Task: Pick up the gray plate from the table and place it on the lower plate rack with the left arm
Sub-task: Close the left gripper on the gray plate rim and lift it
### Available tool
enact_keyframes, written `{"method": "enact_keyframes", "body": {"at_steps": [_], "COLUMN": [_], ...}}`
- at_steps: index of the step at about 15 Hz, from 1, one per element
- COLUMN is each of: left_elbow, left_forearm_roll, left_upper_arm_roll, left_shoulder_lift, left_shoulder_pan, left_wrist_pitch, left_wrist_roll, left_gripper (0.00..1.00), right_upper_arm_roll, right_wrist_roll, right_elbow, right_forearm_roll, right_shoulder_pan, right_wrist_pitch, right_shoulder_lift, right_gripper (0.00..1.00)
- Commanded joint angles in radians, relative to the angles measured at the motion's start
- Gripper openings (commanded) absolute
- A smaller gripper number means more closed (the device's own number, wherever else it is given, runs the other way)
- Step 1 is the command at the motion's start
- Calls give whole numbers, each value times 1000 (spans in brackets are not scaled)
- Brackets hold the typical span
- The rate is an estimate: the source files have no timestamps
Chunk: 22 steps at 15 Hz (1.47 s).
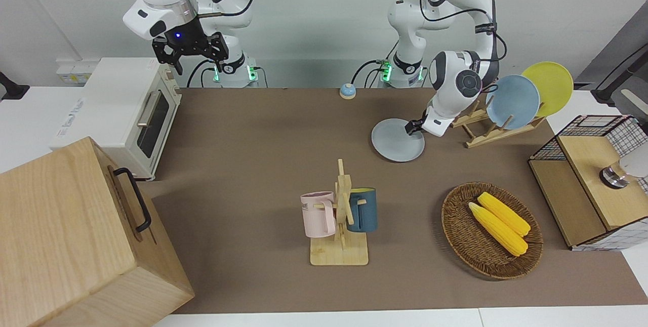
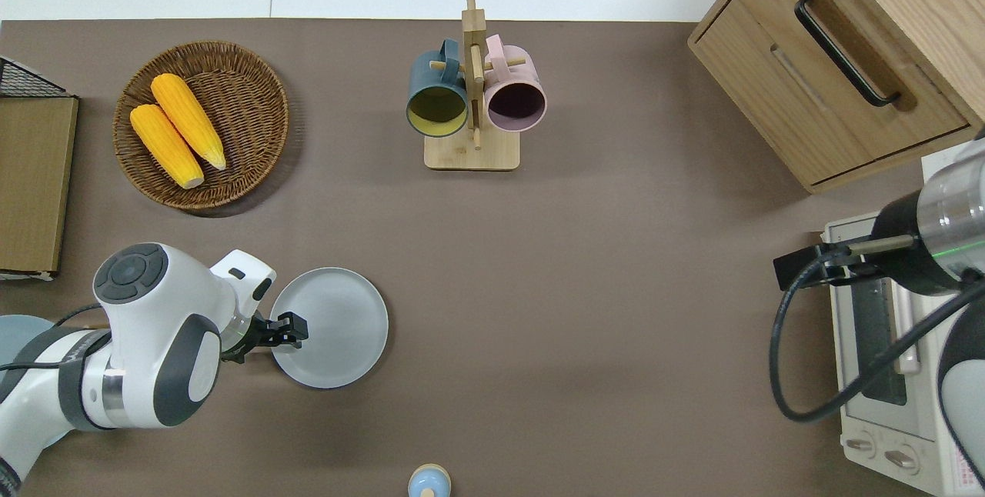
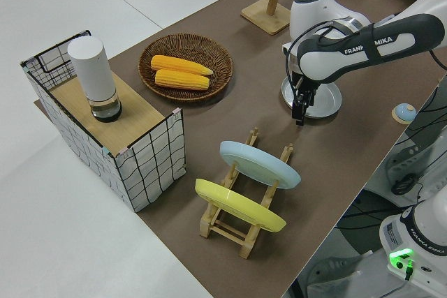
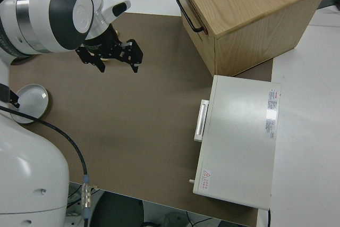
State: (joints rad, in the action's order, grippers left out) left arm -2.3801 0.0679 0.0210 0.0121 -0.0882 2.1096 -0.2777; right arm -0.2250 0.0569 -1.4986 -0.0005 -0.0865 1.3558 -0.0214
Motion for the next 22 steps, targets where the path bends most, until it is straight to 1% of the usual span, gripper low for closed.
{"method": "enact_keyframes", "body": {"at_steps": [1, 3, 4, 5, 8, 10, 11, 17, 20, 22], "left_elbow": [-13, -13, -13, -13, -13, -13, -11, 7, 57, 79], "left_forearm_roll": [13, 13, 13, 13, 16, 27, 29, 39, 38, 30], "left_upper_arm_roll": [-10, -10, -10, -10, -10, -10, -10, -13, -18, -18], "left_shoulder_lift": [9, 12, 12, 12, 22, 20, 20, 12, 6, 2], "left_shoulder_pan": [-16, -16, -16, -16, -16, -16, -16, -15, -15, -15], "left_wrist_pitch": [36, 47, 52, 52, 53, 53, 53, 46, 32, 30], "left_wrist_roll": [-15, -17, -21, -31, -35, -35, -35, -34, -35, -58], "left_gripper": [885, 772, 685, 590, 237, 53, 1, 0, 0, 0], "right_upper_arm_roll": [-7, -7, -7, -7, -7, -7, -7, -7, -7, -7], "right_wrist_roll": [-3, -3, -3, -3, -3, -3, -3, -3, -3, -3], "right_elbow": [6, 6, 6, 6, 6, 6, 6, 6, 6, 6], "right_forearm_roll": [4, 4, 4, 4, 4, 4, 4, 4, 4, 2], "right_shoulder_pan": [-13, -15, -15, -15, -15, -15, -15, -13, -15, -13], "right_wrist_pitch": [-15, -15, -15, -15, -15, -15, -15, -15, -15, -15], "right_shoulder_lift": [-5, -5, -5, -5, -5, -5, -5, -5, -5, -5], "right_gripper": [987, 987, 990, 990, 990, 987, 987, 990, 990, 990]}}
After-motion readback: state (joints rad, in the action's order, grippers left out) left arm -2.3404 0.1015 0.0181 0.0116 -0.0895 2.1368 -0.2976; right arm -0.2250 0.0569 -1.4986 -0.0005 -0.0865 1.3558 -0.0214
